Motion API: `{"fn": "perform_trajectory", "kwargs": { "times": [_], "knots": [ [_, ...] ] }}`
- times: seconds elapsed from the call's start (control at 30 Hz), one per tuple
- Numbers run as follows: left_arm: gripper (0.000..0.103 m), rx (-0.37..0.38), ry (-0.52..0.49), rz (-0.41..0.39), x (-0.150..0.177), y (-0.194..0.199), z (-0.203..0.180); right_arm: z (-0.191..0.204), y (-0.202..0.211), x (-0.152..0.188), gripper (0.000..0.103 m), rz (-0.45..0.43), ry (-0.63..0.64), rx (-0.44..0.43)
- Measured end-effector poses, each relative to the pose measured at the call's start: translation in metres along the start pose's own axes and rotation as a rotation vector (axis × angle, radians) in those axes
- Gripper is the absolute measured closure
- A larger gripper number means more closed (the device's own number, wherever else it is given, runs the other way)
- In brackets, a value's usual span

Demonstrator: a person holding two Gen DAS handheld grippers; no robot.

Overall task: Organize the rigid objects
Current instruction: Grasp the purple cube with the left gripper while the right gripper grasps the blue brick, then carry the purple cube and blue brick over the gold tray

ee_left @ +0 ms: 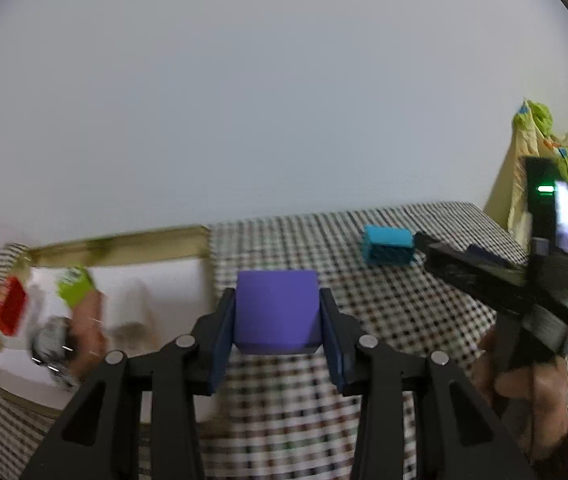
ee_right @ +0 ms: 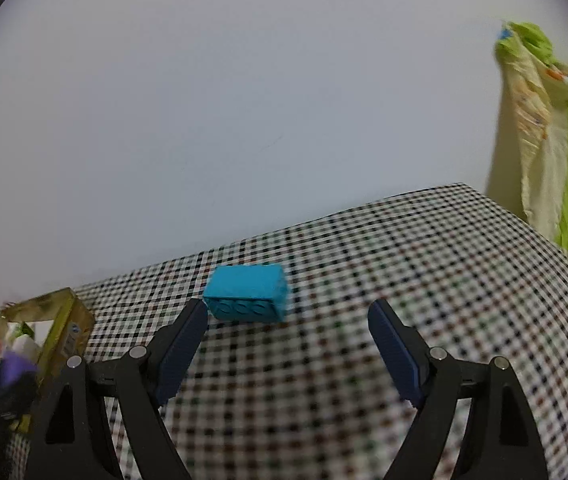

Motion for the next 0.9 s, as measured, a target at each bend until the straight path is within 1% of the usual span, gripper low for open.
{"fn": "perform_trajectory", "kwargs": {
  "times": [0.1, 0.13, 0.2, 0.27, 0.33, 0.4, 0.5, 0.57, 0.63, 0.77, 0.83, 0.9],
  "knots": [
    [0.064, -0.034, -0.003, -0.026, -0.004, 0.006, 0.014, 0.025, -0.028, -0.007, 0.019, 0.077, 0.026, 0.028],
    [0.064, -0.045, -0.002, -0.028, -0.005, 0.006, 0.019, 0.032, -0.038, -0.010, 0.019, 0.108, 0.032, 0.049],
    [0.064, -0.062, 0.007, -0.027, -0.006, 0.006, 0.028, 0.040, -0.051, -0.012, 0.019, 0.146, 0.024, 0.062],
    [0.064, -0.068, 0.022, -0.024, -0.007, 0.004, 0.035, 0.050, -0.063, -0.015, 0.019, 0.178, 0.030, 0.078],
    [0.064, -0.076, 0.029, -0.018, -0.008, 0.002, 0.040, 0.057, -0.074, -0.017, 0.019, 0.212, 0.039, 0.114],
    [0.064, -0.072, 0.033, -0.013, -0.007, 0.003, 0.045, 0.058, -0.081, -0.016, 0.019, 0.250, 0.023, 0.133],
    [0.064, -0.076, 0.036, -0.002, -0.005, -0.001, 0.045, 0.062, -0.084, -0.016, 0.020, 0.256, 0.019, 0.180],
    [0.064, -0.078, 0.040, 0.003, -0.003, -0.004, 0.043, 0.066, -0.084, -0.017, 0.038, 0.251, 0.049, 0.236],
    [0.064, -0.069, 0.044, 0.000, -0.003, -0.003, 0.043, 0.067, -0.084, -0.017, 0.037, 0.251, 0.049, 0.215],
    [0.064, -0.065, 0.042, -0.007, -0.003, 0.001, 0.040, 0.061, -0.067, -0.007, 0.037, 0.244, 0.049, 0.185],
    [0.064, -0.060, 0.039, -0.008, -0.002, 0.002, 0.038, 0.054, -0.050, -0.001, 0.037, 0.221, 0.023, 0.160],
    [0.064, -0.058, 0.026, -0.014, -0.001, 0.003, 0.033, 0.048, -0.027, 0.009, 0.037, 0.177, 0.009, 0.155]
  ]
}}
Point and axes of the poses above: each gripper's, at about its wrist camera, not at the fingertips, and y roughly against the way its jaws point, z to its left, x to its underside, the point moved 1 cm from there along -y, roughly the way its jaws point, and after that the axes turned 11 degrees about x, right-handed, at the moved point
